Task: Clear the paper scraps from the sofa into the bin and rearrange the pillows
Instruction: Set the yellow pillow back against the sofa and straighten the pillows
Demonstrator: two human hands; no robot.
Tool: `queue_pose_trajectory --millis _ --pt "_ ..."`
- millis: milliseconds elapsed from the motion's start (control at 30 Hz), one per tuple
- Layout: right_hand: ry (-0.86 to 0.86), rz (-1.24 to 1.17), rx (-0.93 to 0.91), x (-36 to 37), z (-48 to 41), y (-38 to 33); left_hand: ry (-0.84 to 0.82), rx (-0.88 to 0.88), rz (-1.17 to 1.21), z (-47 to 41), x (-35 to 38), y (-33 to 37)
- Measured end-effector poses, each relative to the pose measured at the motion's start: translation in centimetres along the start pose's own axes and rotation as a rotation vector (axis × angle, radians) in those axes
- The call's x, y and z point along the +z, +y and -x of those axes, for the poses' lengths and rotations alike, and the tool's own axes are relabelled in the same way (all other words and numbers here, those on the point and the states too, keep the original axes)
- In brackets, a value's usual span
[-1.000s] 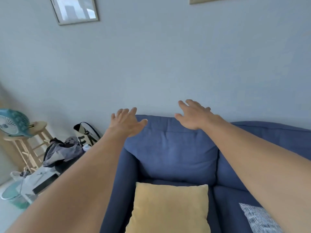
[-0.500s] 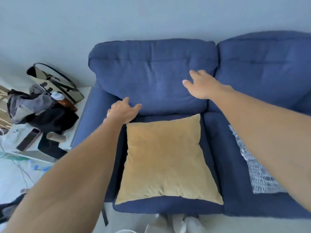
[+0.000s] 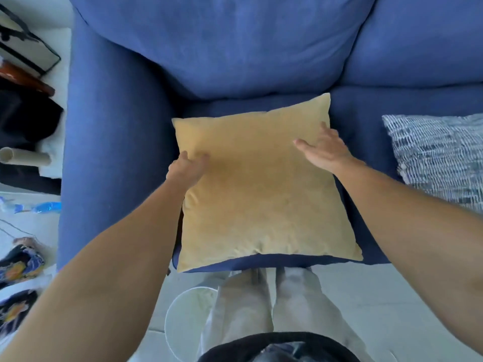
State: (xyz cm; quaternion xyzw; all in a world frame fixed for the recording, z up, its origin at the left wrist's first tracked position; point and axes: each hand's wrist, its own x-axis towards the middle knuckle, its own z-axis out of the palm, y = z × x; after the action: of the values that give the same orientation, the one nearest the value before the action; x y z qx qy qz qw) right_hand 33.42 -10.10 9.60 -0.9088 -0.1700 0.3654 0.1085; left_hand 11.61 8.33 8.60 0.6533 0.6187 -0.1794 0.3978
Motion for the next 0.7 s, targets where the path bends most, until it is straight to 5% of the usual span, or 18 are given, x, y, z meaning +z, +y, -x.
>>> queue_pose_trajectory --millis 200,700 --pt "-0.052 -0.426 0.342 5.1 -4.7 1.9 0.026 -0.27 0.408 -5.5 2.3 -0.6" --pt "0.189 -0.674 0.212 11.8 -10.0 5.1 0.272 -0.184 0.596 -11.3 10.5 -1.5"
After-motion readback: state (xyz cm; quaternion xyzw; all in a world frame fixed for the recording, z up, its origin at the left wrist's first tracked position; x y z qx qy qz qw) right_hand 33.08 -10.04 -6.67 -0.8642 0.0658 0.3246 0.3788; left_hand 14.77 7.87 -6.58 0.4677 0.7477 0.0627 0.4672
